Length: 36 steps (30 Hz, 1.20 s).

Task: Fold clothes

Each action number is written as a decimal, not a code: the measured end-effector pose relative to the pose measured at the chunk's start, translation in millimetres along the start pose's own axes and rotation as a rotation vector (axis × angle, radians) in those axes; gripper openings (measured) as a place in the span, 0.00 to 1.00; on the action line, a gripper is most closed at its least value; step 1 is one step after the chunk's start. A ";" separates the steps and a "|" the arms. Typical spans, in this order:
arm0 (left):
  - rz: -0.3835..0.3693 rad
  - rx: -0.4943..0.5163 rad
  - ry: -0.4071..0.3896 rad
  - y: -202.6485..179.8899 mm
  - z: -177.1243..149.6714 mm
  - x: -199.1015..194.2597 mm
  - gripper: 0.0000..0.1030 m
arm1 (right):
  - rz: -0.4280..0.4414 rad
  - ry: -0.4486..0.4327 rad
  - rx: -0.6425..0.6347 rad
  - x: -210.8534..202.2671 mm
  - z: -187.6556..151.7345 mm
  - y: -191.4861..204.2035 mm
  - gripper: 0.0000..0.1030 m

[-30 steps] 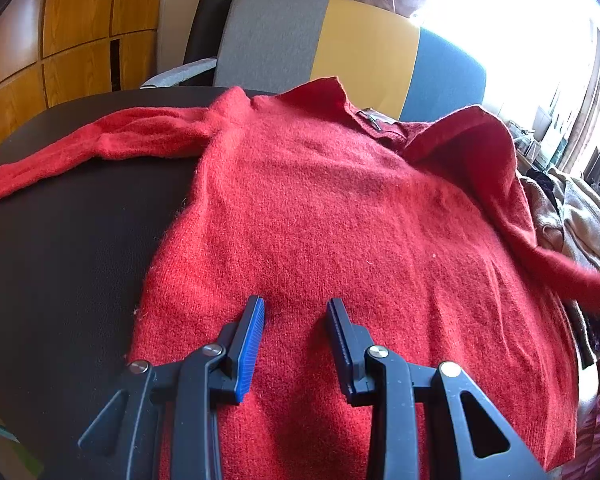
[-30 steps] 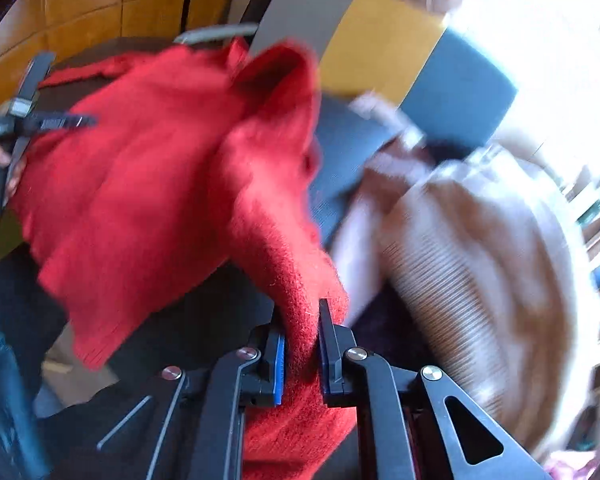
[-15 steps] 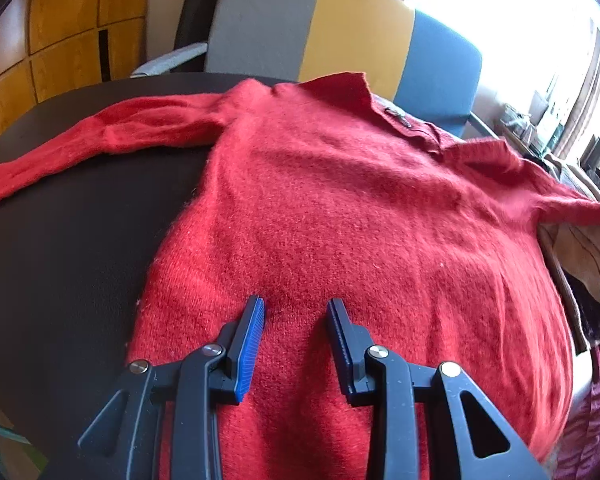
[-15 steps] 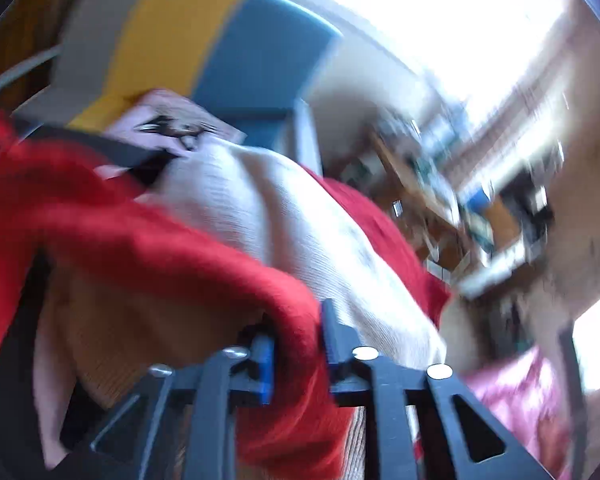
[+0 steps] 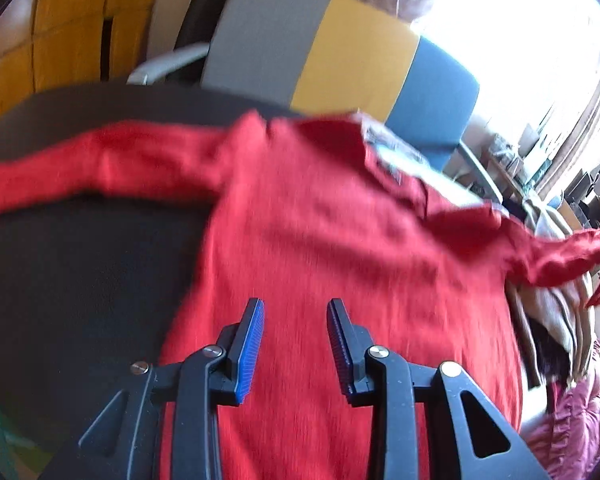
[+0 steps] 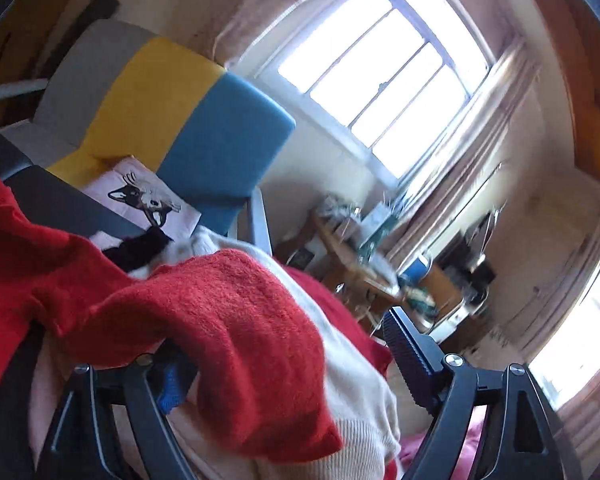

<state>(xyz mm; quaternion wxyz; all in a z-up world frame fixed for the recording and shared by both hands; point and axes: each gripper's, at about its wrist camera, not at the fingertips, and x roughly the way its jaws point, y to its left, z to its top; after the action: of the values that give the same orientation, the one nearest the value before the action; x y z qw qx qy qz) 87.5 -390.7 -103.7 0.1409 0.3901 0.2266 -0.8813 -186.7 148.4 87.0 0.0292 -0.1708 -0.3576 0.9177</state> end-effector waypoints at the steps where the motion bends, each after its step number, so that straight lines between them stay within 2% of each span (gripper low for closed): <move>1: 0.003 0.013 -0.012 -2.2 10.7 3.2 0.32 | -0.039 0.012 -0.031 5.6 3.3 4.0 0.84; 3: 0.002 0.039 -0.019 -7.0 24.8 10.8 0.32 | -0.116 0.036 -0.094 16.9 9.8 12.0 0.83; 5: 0.005 0.058 -0.007 -8.3 30.6 21.4 0.33 | -0.135 0.156 -0.014 47.2 4.0 -15.0 0.81; 8: 0.014 0.084 0.019 -8.6 36.4 38.9 0.33 | -0.098 0.405 0.137 107.4 -20.6 -64.6 0.82; 10: 0.019 0.101 0.036 -8.8 40.3 50.6 0.33 | 0.005 0.549 0.181 129.4 -43.5 -78.3 0.82; 11: 0.022 0.110 0.044 -8.9 42.3 56.4 0.33 | 0.032 0.583 0.152 131.3 -53.4 -77.9 0.83; 14: 0.060 0.110 0.090 -1.4 39.1 75.1 0.33 | 0.040 0.554 -0.084 107.4 -76.9 -61.0 0.84; 16: 0.066 0.111 0.085 3.9 32.9 80.4 0.33 | 0.024 0.514 -0.176 86.9 -84.4 -59.2 0.84; 21: 0.073 0.094 0.044 10.7 15.6 71.2 0.33 | -0.047 0.377 -0.085 18.2 -75.0 -88.9 0.78; 23: 0.080 0.073 0.034 12.9 6.6 64.2 0.33 | 0.116 0.247 0.040 -22.1 -55.9 -87.9 0.74; 26: 0.084 0.042 0.028 17.6 -2.2 55.0 0.33 | 0.455 0.107 0.134 -53.5 -29.2 -49.3 0.59; 27: 0.084 0.031 0.028 19.7 -4.8 51.7 0.33 | 0.561 0.086 0.151 -57.9 -22.7 -27.2 0.58; 29: 0.085 0.011 0.033 23.6 -9.1 45.7 0.33 | 0.766 0.064 0.177 -62.7 -11.6 23.4 0.56; 30: 0.086 0.003 0.041 25.2 -9.9 43.7 0.33 | 0.841 0.067 0.168 -62.2 -6.6 52.3 0.55; 31: 0.089 -0.009 0.054 26.7 -9.5 40.5 0.32 | 0.906 0.077 0.149 -60.5 -2.0 82.6 0.55; 33: 0.100 -0.029 0.072 26.7 -2.7 33.9 0.30 | 1.035 0.107 0.107 -56.5 8.2 142.9 0.42; 36: 0.087 -0.005 0.023 17.1 20.6 27.3 0.31 | 1.153 0.147 0.055 -44.4 20.8 204.8 0.36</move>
<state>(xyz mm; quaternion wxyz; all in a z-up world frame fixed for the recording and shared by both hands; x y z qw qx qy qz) 64.0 -417.7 -117.0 0.1777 0.4092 0.2132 -0.8692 -137.9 -25.0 -22.2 -0.4458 -0.4003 -0.1800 0.7801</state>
